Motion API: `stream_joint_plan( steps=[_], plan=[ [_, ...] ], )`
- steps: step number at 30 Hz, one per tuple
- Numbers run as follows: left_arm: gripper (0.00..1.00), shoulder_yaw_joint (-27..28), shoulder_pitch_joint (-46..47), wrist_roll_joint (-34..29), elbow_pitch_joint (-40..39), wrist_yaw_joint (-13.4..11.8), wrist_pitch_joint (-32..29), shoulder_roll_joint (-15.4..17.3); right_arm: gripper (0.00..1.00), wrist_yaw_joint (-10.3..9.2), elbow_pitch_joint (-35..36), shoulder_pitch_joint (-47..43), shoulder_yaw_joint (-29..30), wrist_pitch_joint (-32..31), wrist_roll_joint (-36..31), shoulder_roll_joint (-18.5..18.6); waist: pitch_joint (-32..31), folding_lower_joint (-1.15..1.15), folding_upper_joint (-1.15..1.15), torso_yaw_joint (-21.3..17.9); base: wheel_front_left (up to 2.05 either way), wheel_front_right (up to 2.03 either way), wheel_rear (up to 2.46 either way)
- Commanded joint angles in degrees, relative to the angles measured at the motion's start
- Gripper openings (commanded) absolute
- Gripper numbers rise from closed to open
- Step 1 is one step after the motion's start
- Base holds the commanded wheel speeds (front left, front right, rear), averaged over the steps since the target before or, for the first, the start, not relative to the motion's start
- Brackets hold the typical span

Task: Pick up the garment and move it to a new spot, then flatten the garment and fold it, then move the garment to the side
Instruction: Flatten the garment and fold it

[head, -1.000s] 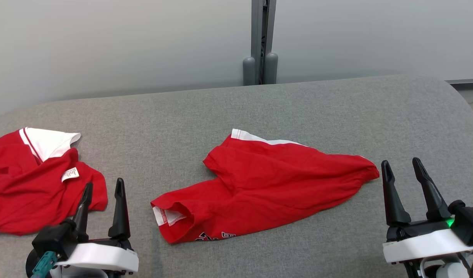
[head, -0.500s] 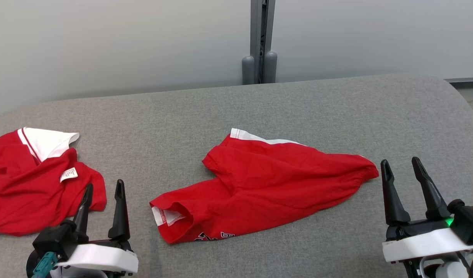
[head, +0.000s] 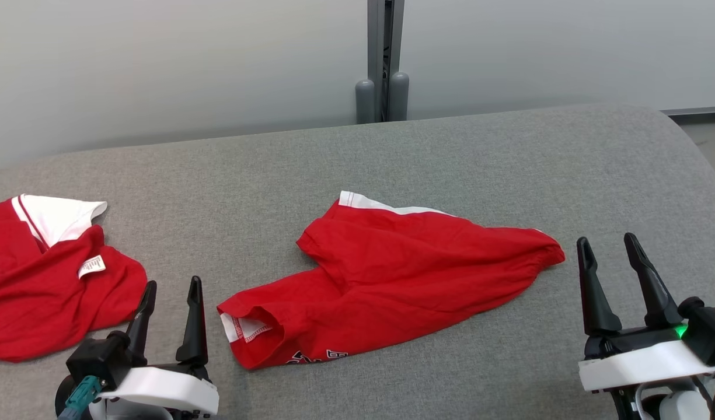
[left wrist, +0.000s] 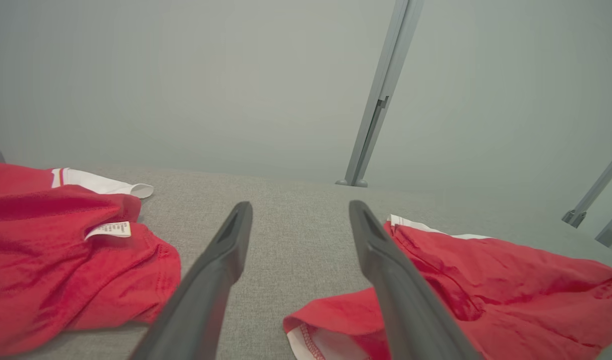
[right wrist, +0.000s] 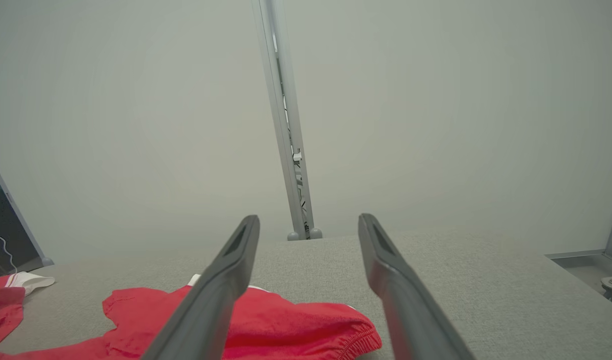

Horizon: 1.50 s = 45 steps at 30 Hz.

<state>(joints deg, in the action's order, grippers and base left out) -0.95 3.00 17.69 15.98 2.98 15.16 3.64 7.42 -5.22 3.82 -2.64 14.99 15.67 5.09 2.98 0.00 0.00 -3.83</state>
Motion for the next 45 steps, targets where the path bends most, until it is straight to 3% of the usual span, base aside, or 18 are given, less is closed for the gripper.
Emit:
stream_joint_plan(
  steps=[1, 17, 23, 27, 36, 45],
  plan=[
    [1.00, 0.13, 1.08, -0.42, 0.23, 0.33, 0.13, 0.26, 1.00, 0.13, -0.08, 0.54, 0.06, 0.15, 0.25, 0.28, 0.27, 0.00, 0.00, -0.18, 0.00, 0.00, 0.00],
    [1.00, -2.00, 6.56, -1.93, 1.97, 2.03, 0.00, 0.81, 1.00, 0.13, -0.23, 2.38, 0.98, 0.15, 0.08, -0.28, 3.45, 0.00, 0.00, -1.91, 0.00, 0.00, 0.00],
    [1.00, -5.13, 11.85, -2.99, 3.50, 2.94, -3.22, 1.79, 1.00, 0.13, -0.36, 3.02, 0.44, 0.15, 0.10, -0.70, 4.52, 0.00, 0.00, -3.11, 0.00, 0.00, 0.00],
    [1.00, -7.57, 16.90, -3.28, 4.76, 3.32, -9.10, 2.06, 1.00, 0.13, -0.13, 3.93, 0.23, 0.15, 0.09, -1.03, 5.69, 0.00, 0.00, -4.26, 0.00, 0.00, 0.00],
    [1.00, -12.91, 30.93, -1.69, 12.74, 3.53, -34.63, 2.09, 1.00, 0.13, -0.13, 3.69, -0.18, 0.16, -0.39, -1.49, 7.06, 0.00, 0.00, -6.90, 0.00, 0.00, 0.00],
    [1.00, -14.08, 43.39, 0.34, 22.35, 3.58, -43.89, 0.89, 1.00, 0.13, 0.57, 6.29, -0.48, 0.15, 0.02, -1.88, 10.83, 0.00, 0.00, -11.19, 0.00, 0.00, 0.00]
  ],
)
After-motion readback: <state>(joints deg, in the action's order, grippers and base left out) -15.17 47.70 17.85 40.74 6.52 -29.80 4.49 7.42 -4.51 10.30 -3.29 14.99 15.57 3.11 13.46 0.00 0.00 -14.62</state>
